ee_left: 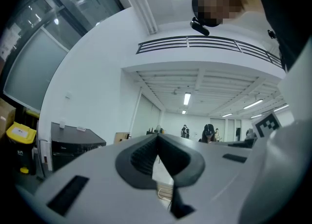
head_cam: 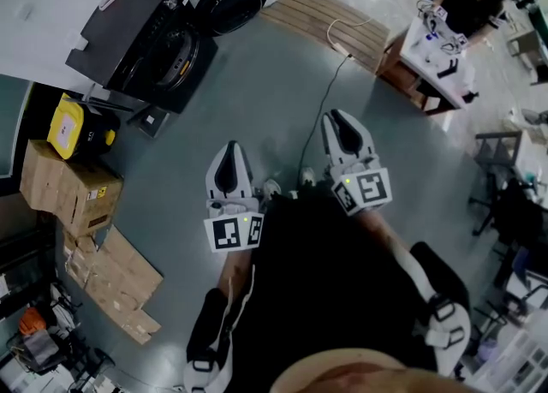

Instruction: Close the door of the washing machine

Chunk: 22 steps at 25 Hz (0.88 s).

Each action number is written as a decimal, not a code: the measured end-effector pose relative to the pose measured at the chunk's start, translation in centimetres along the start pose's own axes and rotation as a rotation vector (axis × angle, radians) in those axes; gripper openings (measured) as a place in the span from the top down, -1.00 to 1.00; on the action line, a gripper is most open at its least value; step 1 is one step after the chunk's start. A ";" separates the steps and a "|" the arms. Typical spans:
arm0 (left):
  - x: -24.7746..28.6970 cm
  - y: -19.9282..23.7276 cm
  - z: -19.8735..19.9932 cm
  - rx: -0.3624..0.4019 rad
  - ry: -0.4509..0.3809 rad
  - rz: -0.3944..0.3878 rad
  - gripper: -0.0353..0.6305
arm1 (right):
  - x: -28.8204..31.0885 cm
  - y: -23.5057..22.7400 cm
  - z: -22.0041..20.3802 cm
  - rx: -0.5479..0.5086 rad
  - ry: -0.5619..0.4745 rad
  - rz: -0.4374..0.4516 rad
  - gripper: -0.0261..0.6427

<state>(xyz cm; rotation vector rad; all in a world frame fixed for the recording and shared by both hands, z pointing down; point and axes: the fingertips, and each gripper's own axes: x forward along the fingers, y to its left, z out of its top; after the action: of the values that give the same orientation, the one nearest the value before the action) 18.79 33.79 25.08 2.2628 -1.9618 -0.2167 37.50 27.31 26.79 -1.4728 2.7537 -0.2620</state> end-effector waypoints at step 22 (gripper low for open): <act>-3.9 5.0 -1.3 -0.012 0.041 -0.082 0.88 | 0.6 6.3 -3.2 0.013 0.021 -0.044 0.44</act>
<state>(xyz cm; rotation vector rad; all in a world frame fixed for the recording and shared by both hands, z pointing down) 13.66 37.00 27.41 2.3234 -1.8449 -0.1889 31.68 30.68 29.01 -1.5374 2.7326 -0.2976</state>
